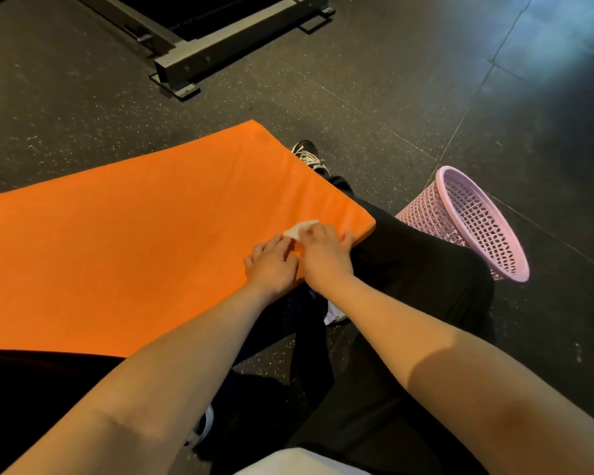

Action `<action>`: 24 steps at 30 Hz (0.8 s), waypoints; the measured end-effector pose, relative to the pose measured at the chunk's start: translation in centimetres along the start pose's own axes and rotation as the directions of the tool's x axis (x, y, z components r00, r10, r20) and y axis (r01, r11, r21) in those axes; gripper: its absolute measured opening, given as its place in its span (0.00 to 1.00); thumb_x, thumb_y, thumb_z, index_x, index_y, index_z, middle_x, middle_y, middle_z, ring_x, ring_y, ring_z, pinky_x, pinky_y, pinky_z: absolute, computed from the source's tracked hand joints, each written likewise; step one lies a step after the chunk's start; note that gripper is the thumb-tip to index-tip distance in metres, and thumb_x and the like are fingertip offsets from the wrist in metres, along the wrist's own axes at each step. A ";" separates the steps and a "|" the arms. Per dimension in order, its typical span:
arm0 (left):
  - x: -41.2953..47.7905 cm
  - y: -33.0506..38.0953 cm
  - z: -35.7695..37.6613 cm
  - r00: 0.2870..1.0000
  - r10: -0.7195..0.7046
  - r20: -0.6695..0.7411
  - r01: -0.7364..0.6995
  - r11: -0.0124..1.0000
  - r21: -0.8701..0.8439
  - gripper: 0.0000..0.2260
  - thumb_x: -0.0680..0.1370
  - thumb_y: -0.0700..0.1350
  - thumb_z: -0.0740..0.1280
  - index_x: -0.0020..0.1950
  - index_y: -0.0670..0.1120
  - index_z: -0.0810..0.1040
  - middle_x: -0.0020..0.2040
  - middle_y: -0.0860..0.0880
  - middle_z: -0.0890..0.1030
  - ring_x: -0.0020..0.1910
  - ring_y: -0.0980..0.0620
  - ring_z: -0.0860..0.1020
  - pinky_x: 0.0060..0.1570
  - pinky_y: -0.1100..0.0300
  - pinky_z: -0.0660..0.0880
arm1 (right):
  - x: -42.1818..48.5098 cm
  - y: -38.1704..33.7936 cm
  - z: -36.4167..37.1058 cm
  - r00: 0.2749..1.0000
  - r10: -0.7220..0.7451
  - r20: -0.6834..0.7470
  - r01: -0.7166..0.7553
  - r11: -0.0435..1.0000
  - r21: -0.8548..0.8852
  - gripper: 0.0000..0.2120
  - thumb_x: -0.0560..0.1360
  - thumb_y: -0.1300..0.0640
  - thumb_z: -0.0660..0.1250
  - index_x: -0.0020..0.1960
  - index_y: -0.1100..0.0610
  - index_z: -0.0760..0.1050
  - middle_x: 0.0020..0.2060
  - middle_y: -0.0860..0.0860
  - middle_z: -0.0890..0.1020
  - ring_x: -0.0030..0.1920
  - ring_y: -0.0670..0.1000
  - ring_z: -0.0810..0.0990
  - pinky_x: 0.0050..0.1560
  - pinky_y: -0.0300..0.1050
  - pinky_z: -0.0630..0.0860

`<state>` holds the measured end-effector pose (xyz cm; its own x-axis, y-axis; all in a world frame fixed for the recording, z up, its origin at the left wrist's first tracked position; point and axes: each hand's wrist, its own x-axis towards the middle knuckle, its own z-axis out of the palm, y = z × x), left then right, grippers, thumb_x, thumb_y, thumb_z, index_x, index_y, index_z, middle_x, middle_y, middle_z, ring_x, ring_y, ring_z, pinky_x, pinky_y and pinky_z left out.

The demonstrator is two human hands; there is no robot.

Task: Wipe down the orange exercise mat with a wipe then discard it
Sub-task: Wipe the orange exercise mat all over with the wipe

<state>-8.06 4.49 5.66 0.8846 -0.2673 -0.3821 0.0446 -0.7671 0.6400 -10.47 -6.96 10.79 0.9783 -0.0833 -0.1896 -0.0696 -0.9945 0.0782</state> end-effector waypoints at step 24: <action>8.7 0.2 -1.2 0.986 -0.026 -0.162 -0.037 0.927 -0.374 0.22 0.83 0.51 0.60 0.78 0.56 0.64 0.70 0.53 0.74 0.69 0.51 0.71 0.69 0.48 0.63 | 11.9 1.1 -0.5 0.980 0.060 0.191 -0.063 0.998 0.011 0.29 0.82 0.51 0.56 0.81 0.52 0.56 0.82 0.54 0.52 0.81 0.59 0.43 0.76 0.70 0.42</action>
<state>0.23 2.71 3.22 0.9468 -0.1491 -0.2851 0.1819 -0.4827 0.8567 1.18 -8.97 9.16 0.9172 -0.1530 -0.3679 -0.1332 -0.9879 0.0789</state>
